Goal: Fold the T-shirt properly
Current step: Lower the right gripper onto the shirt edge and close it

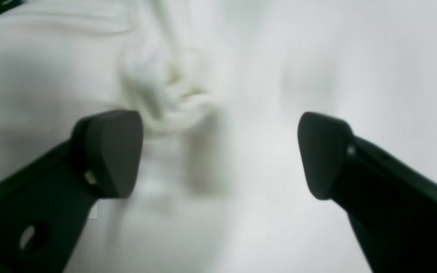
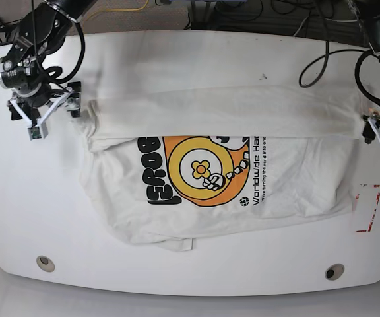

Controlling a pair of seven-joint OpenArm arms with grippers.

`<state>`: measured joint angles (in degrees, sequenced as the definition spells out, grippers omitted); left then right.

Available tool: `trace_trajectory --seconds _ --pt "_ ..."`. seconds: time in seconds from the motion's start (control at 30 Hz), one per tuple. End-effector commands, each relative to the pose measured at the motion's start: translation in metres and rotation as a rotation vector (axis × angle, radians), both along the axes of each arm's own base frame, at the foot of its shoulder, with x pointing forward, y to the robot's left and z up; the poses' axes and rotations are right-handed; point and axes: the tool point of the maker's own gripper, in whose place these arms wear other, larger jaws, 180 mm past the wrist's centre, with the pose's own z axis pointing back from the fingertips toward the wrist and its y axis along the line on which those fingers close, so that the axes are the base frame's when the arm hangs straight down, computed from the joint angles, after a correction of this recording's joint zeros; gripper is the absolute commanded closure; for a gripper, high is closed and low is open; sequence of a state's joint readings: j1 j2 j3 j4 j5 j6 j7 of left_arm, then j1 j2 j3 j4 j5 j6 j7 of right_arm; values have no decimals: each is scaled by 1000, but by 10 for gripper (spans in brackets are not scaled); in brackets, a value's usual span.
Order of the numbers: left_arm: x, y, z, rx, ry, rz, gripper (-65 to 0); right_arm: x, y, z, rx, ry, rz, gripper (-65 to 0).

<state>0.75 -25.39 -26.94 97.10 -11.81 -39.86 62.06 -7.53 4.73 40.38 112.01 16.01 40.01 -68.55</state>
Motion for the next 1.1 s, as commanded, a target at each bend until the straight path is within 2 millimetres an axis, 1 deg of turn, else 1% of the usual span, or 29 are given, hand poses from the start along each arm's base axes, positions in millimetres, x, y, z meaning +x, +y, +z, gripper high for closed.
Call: trace_trajectory --seconds 0.0,0.07,0.13,0.17,0.23,0.27,0.3,0.37,0.4,0.5,0.6,0.7,0.83,0.93,1.0,1.07 --pt "-7 -15 6 -8 -39 -32 -458 0 9 13 -7 -52 11 -620" --pt "-15 -25 -3 -42 -38 -18 -458 -5 15 7 11 -37 10 -618" --pt "-19 -31 -12 -70 -32 2 -458 -6 17 5 21 -36 8 -610" --pt "-20 -32 -16 -76 -25 9 -457 -6 18 5 24 -36 7 -599" --pt "-26 -31 -27 -70 7 31 -446 -6 26 2 46 -38 5 -549" --pt "-27 -30 -29 -65 14 36 -436 -6 27 2 52 -38 3 -531" --pt "-30 -28 -35 -56 30 50 -400 -6 30 1 61 -38 2 -477" --pt "-32 -27 -42 -60 39 59 -340 -7 32 -1 69 -35 0 -401" --pt "-32 -26 -44 -59 38 60 -300 -6 32 -1 68 -36 0 -354" --pt "-32 -25 -56 -80 43 61 -204 2 34 -2 88 -46 -2 -230" --pt "-33 -24 -63 -94 51 65 -156 10 39 -3 103 -49 14 -147" --pt "-36 -22 -68 -100 65 74 -158 18 51 -8 119 -37 54 -128" --pt "-36 -22 -67 -97 64 70 -157 35 52 -9 140 -45 67 -130" --pt "-42 -23 -71 -96 81 70 -157 36 54 -15 159 -31 65 -130" --pt "-44 -21 -72 -94 86 73 -157 36 57 -23 185 -11 65 -130" --pt "-45 -18 -72 -87 90 71 -157 42 59 -27 204 -4 63 -128"
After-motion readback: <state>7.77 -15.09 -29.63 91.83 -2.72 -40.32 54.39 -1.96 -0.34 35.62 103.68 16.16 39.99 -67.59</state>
